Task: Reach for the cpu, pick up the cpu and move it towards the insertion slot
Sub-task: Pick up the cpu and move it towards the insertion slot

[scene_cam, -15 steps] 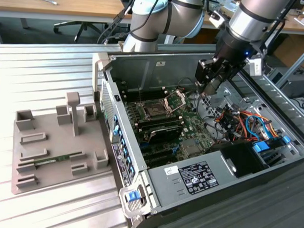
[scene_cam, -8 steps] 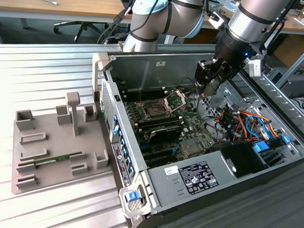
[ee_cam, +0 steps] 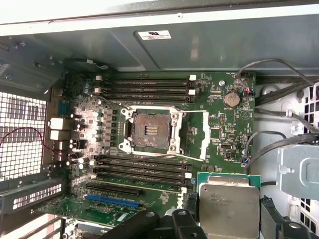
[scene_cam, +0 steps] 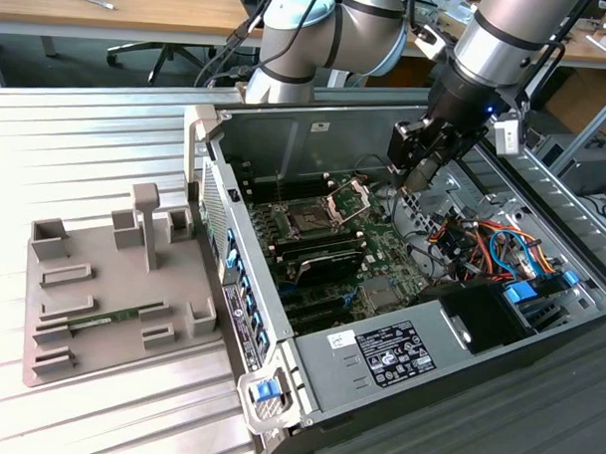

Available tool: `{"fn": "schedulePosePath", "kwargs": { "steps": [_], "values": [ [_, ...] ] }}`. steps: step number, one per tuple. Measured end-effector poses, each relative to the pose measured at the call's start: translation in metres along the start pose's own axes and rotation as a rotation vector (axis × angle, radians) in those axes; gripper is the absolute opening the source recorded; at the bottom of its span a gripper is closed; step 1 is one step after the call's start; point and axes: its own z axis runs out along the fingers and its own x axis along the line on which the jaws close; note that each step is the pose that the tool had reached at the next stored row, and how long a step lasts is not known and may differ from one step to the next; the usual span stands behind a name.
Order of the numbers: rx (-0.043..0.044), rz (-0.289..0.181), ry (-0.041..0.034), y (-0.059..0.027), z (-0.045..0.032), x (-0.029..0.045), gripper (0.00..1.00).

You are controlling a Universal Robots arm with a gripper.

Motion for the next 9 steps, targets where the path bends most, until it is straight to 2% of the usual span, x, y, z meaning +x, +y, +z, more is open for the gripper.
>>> {"fn": "schedulePosePath", "kwargs": {
  "steps": [9],
  "values": [
    [0.0000,0.000,0.0000,-0.0001,0.0033,0.0000,0.55]
  ]
}}
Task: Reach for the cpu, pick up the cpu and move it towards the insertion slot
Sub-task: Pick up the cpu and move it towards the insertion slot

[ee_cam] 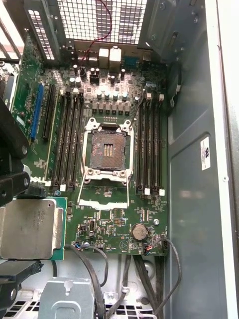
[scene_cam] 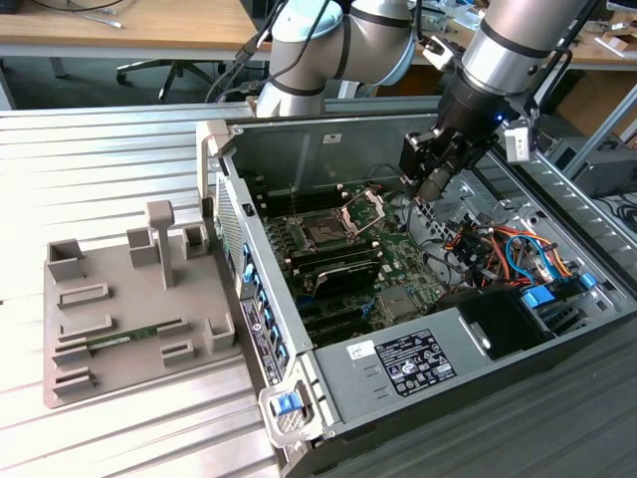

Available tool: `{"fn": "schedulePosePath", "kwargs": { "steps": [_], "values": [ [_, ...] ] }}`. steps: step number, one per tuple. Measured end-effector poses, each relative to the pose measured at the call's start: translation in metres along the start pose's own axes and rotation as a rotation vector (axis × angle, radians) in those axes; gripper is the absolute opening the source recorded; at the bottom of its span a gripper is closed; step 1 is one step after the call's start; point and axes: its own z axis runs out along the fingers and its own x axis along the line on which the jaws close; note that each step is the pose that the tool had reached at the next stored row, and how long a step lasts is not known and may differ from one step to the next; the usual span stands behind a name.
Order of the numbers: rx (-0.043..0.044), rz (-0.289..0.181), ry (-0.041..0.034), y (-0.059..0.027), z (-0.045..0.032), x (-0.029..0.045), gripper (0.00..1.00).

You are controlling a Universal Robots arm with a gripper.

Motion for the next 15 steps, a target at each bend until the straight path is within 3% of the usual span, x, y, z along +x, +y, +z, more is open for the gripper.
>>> {"fn": "schedulePosePath", "kwargs": {
  "steps": [6,15],
  "values": [
    [0.0002,0.000,0.0000,0.0034,0.0021,0.0005,0.55],
    [0.0025,0.000,0.0002,0.0102,0.0026,0.0118,0.55]
  ]
}}
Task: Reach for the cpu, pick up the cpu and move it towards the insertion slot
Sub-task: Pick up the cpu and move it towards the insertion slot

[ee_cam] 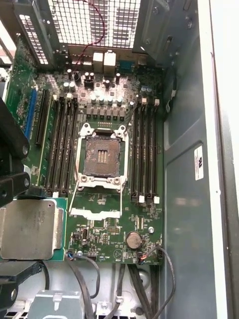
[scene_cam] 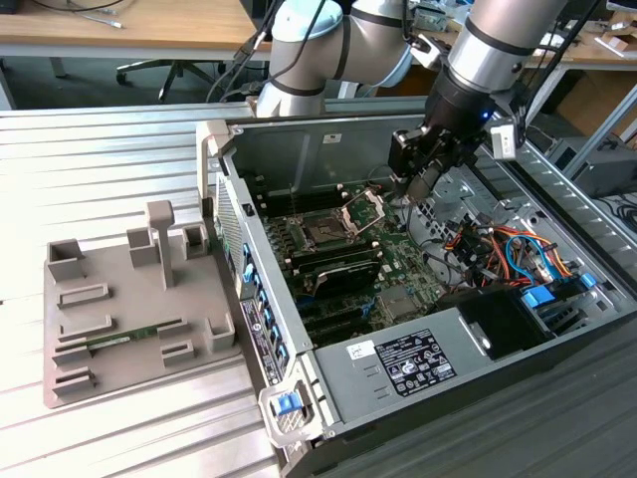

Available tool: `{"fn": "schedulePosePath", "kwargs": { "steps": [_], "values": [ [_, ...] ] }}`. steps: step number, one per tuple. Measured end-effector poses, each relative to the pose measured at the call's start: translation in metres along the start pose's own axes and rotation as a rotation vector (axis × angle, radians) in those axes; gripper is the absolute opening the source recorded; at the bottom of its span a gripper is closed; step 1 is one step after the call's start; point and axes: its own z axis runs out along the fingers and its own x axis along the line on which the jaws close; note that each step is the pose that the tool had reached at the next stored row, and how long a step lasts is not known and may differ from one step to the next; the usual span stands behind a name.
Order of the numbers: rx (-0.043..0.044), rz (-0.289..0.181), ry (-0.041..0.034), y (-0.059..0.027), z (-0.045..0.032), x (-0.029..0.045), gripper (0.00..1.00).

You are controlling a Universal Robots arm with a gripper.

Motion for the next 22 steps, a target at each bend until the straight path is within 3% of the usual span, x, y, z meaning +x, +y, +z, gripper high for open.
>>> {"fn": "schedulePosePath", "kwargs": {
  "steps": [17,22],
  "values": [
    [-0.0001,0.000,-0.0001,0.0005,-0.0050,0.0011,0.55],
    [-0.0001,0.000,0.0000,0.0008,-0.0050,0.0055,0.55]
  ]
}}
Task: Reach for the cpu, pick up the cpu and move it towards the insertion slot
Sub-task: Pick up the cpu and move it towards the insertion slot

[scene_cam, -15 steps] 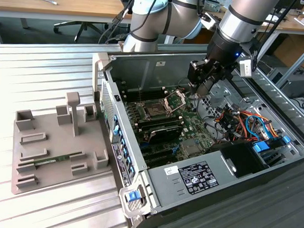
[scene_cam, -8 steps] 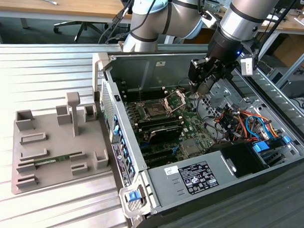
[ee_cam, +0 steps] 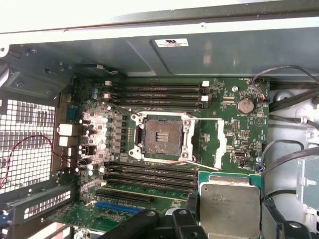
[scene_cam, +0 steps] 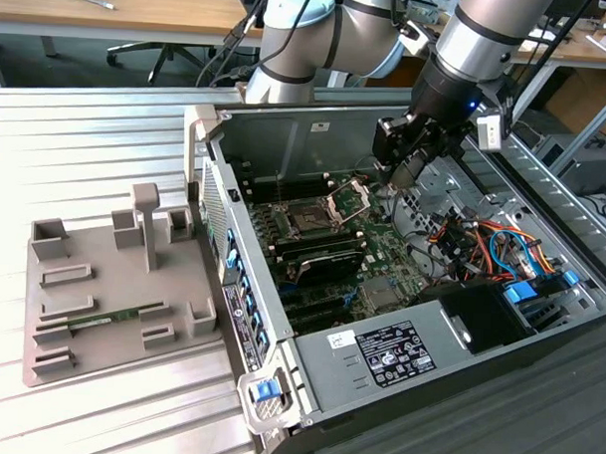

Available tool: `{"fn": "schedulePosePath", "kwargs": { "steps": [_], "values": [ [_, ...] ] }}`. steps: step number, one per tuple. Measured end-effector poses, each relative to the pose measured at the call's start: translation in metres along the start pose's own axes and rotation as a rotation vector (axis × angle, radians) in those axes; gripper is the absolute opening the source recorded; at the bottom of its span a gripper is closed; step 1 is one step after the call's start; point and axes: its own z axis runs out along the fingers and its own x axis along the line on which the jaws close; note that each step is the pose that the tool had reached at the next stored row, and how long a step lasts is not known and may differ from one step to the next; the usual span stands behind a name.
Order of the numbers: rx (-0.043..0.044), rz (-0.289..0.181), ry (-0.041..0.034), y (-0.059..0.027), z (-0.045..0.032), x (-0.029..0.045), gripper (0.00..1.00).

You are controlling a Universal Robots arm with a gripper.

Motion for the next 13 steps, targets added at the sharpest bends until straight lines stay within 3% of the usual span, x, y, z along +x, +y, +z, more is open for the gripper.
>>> {"fn": "schedulePosePath", "kwargs": {
  "steps": [13],
  "values": [
    [0.0000,0.000,0.0000,0.0001,0.0001,0.0018,0.55]
  ]
}}
